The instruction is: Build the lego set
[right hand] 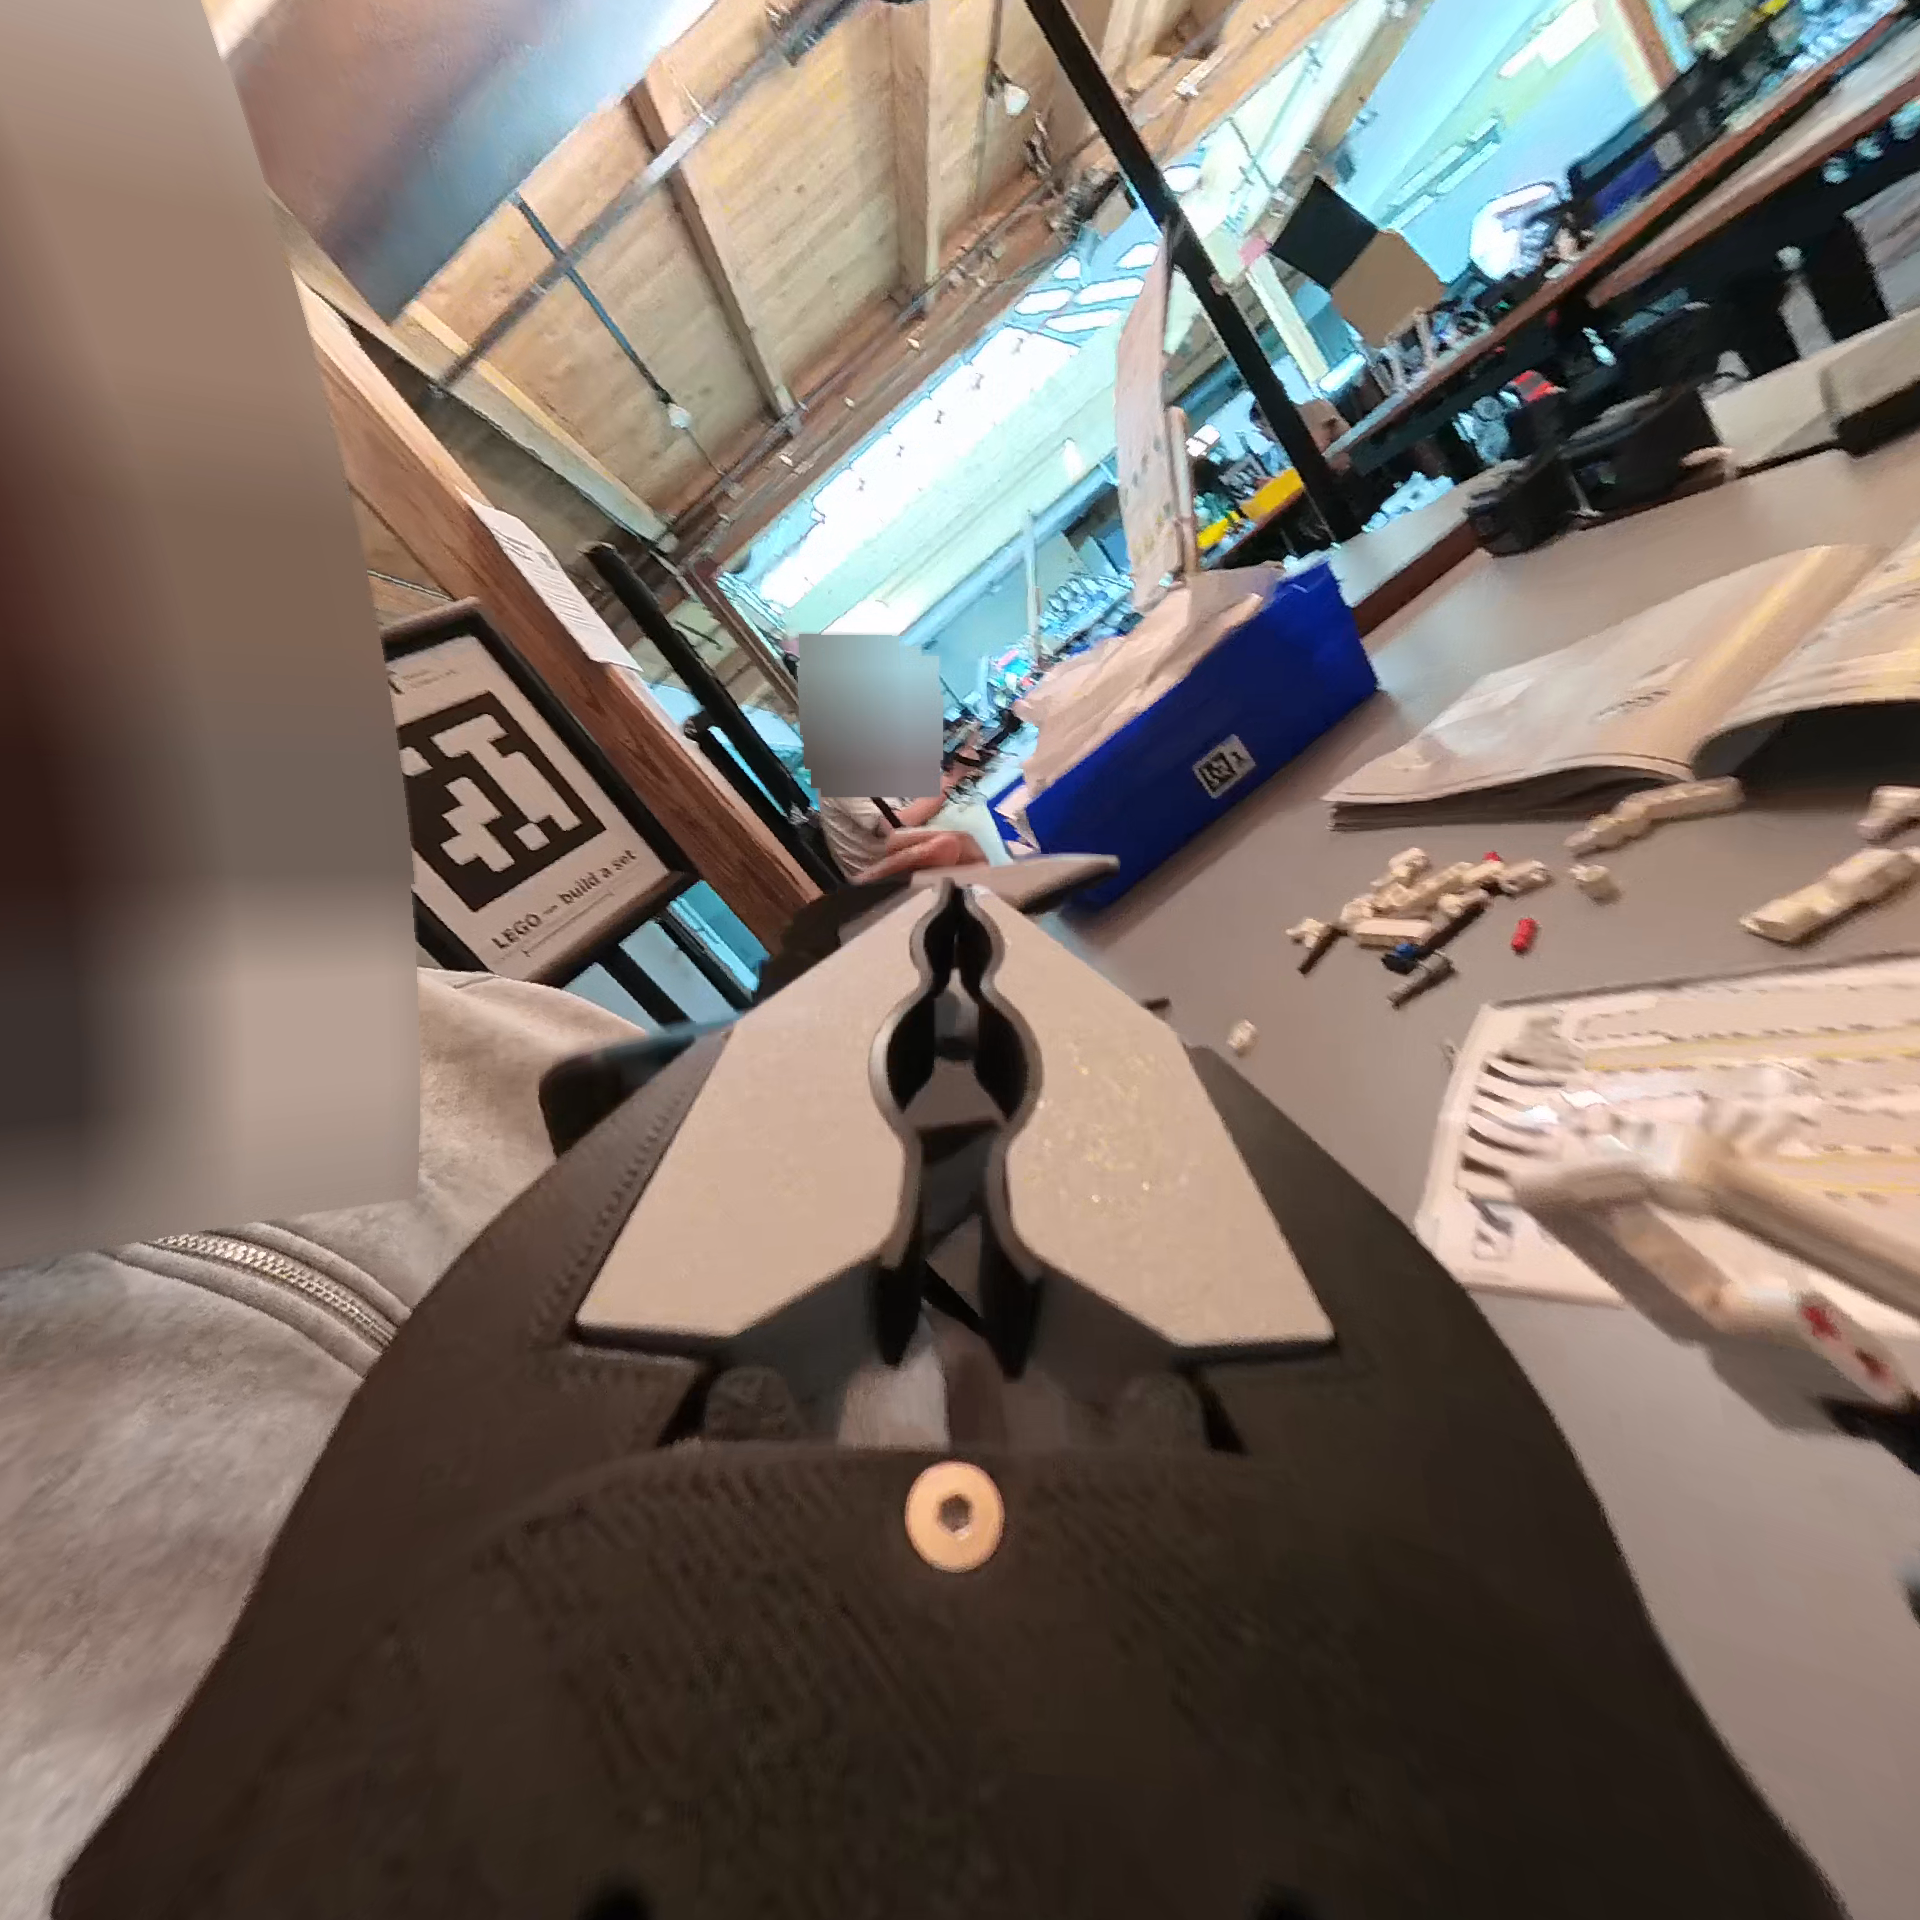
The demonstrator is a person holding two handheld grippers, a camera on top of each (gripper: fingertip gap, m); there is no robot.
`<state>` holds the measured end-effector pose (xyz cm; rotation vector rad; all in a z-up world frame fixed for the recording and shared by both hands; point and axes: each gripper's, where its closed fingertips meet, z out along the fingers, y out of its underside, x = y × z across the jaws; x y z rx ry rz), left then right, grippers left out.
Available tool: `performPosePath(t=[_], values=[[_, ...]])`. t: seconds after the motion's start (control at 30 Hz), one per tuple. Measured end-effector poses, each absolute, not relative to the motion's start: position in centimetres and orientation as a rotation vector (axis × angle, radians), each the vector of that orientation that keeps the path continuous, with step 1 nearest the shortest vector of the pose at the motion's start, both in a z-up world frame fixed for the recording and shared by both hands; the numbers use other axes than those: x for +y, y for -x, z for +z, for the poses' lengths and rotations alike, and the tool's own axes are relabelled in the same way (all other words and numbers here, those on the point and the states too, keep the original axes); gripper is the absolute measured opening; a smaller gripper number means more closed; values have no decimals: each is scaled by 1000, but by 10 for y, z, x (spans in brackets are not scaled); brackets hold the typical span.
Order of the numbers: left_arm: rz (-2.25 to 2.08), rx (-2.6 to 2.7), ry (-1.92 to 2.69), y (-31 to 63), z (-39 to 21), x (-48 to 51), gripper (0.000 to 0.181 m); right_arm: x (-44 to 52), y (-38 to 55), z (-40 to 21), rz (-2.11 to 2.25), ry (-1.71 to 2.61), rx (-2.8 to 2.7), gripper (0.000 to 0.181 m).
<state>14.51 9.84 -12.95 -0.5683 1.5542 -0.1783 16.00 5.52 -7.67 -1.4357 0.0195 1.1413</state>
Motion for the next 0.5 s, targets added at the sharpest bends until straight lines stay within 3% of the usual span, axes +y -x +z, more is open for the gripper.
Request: performPosePath(t=[0.33, 0.5], values=[[-870, 1643, 1244, -123, -171, 74, 45, 35, -172, -120, 1061, 1683, 86, 0], [-836, 1770, 1321, -123, -198, 54, 51, 34, -164, -141, 1106, 1751, 115, 0]])
